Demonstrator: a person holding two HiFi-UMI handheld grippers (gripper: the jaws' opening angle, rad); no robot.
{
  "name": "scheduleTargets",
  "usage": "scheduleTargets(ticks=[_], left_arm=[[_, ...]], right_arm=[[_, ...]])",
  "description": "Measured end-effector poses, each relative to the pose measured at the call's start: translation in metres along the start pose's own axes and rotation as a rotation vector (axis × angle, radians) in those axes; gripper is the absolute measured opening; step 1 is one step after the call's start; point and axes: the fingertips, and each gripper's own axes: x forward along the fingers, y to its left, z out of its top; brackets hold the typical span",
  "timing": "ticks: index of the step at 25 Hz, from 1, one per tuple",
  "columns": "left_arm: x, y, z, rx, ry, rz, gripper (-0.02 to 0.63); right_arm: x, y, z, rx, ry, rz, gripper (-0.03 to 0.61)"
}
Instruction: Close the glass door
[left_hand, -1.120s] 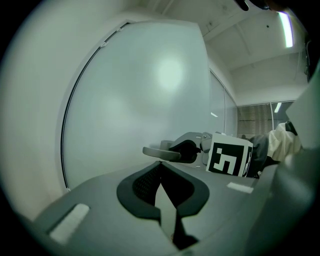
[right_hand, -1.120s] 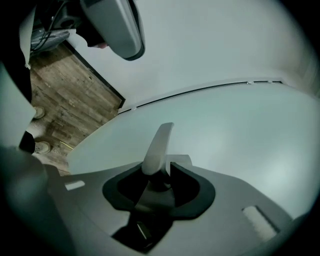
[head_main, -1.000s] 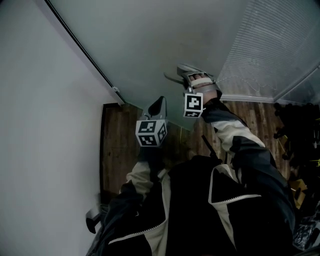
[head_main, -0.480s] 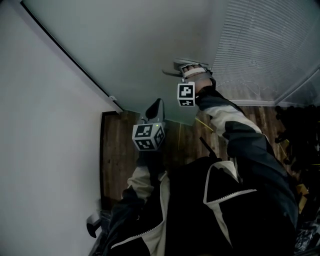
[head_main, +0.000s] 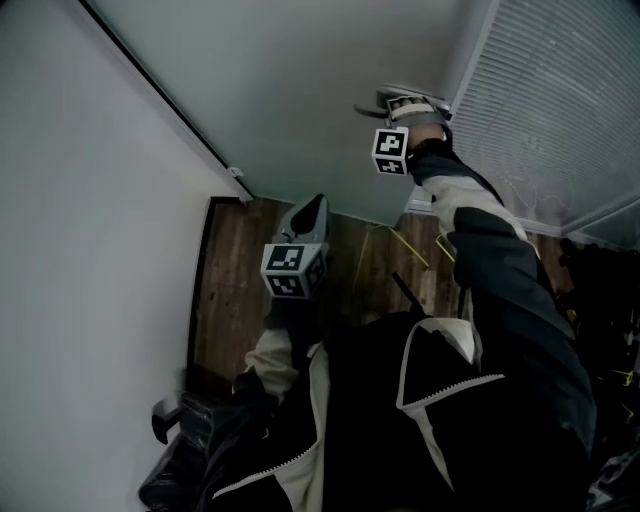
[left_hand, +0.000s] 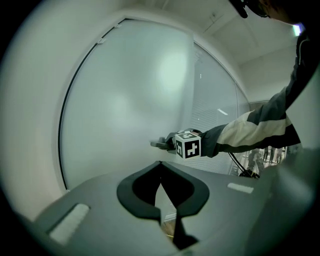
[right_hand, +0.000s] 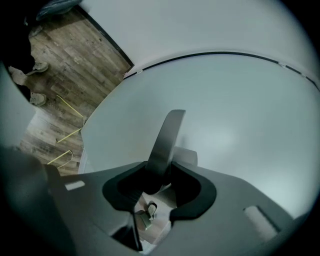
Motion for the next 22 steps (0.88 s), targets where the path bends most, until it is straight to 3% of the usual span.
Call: scheduleTargets(ticks=[12, 22], left_arm=[[-0.004, 0.027, -0.018, -0.022, 0.047, 0.107, -0.002], [-0.005, 0.040, -0.016, -0.034, 0.060, 0.159, -0.002]], right_arm=[[0.079, -0.037, -0.028, 0.065, 0.040, 0.021, 0.138], [0.097, -0.053, -0.040, 0.103, 0.026, -0.050, 0.127]])
